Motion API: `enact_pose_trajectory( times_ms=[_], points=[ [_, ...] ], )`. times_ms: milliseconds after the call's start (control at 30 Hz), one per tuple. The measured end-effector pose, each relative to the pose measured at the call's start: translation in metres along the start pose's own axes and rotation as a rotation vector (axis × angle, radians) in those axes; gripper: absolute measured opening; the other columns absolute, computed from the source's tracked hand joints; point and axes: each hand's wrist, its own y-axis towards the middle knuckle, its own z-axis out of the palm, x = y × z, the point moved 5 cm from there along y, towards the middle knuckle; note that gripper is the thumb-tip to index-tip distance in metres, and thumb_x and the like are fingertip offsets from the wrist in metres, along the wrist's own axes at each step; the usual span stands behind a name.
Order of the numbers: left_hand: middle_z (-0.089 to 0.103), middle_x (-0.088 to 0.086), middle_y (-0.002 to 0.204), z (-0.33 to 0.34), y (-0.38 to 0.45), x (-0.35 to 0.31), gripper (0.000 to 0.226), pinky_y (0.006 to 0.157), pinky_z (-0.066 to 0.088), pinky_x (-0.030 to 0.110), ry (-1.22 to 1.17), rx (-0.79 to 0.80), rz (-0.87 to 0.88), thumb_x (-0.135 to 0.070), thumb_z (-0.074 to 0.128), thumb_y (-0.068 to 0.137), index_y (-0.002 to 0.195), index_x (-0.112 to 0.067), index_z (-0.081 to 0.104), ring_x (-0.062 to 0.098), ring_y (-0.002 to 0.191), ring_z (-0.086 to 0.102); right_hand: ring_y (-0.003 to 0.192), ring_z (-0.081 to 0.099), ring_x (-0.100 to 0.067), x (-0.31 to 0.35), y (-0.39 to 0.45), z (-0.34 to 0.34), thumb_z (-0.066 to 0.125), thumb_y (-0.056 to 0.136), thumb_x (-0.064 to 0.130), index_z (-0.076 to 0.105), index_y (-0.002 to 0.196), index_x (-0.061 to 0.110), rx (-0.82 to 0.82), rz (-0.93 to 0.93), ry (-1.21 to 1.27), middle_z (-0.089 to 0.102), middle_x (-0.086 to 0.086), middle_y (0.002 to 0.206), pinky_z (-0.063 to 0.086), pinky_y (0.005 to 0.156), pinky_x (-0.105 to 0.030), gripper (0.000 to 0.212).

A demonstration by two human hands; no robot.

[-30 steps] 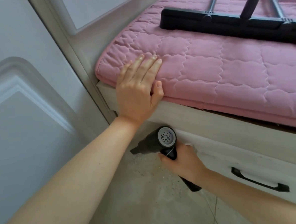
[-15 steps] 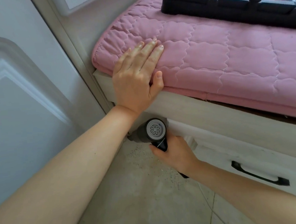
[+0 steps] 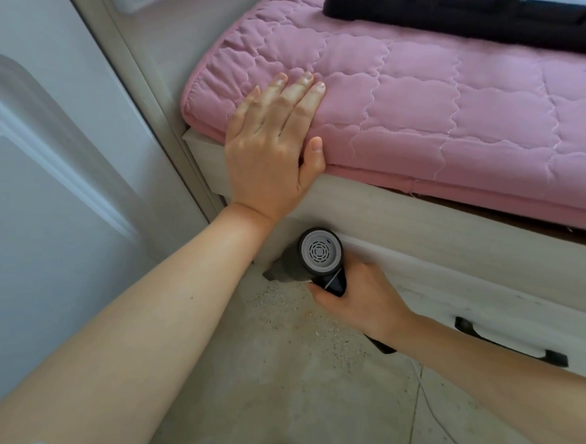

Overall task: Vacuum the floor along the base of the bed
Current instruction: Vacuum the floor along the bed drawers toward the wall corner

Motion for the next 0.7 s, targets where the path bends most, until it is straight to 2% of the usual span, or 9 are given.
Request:
enact_pose_trajectory(
  times_ms=[167,367,533,700],
  points=[
    [0.061,0.004,0.135,0.000,0.000,0.001,0.061,0.108,0.037,0.042,0.006,0.001,-0.003,-0.039,0.015,0.101,0.132,-0.014,0.061,0.024,0.129,0.053,0.085,0.065,-0.014,-0.002,-0.001,-0.001,0.061,0.077,0.052,0.055,0.111,0.022,-0.004,0.018,-0.007,0.068,0.008,0.095,0.055,0.072,-0.033,0.046],
    [0.061,0.004,0.134,0.000,0.000,0.000,0.062,0.108,0.038,0.042,0.002,0.001,-0.003,-0.040,0.015,0.100,0.131,-0.014,0.062,0.024,0.128,0.053,0.081,0.062,-0.008,-0.001,-0.006,-0.007,0.065,0.078,0.045,0.056,0.111,0.022,0.021,0.019,0.020,0.061,0.014,0.088,0.051,0.070,-0.022,0.041],
    [0.060,0.005,0.135,0.000,0.000,-0.001,0.061,0.109,0.036,0.043,-0.002,0.022,0.002,-0.039,0.016,0.100,0.131,-0.013,0.061,0.025,0.129,0.052,0.075,0.060,-0.007,0.000,-0.008,-0.009,0.066,0.078,0.042,0.058,0.108,0.020,0.042,0.029,0.056,0.062,0.012,0.083,0.051,0.067,-0.021,0.038],
    [0.058,0.008,0.138,0.000,-0.002,0.001,0.059,0.112,0.033,0.045,-0.044,0.039,0.009,-0.038,0.018,0.101,0.133,-0.010,0.059,0.028,0.131,0.050,0.079,0.062,-0.006,0.001,-0.013,-0.010,0.064,0.078,0.045,0.058,0.109,0.021,0.094,0.032,0.077,0.066,0.009,0.088,0.054,0.072,-0.025,0.040]
  ],
)
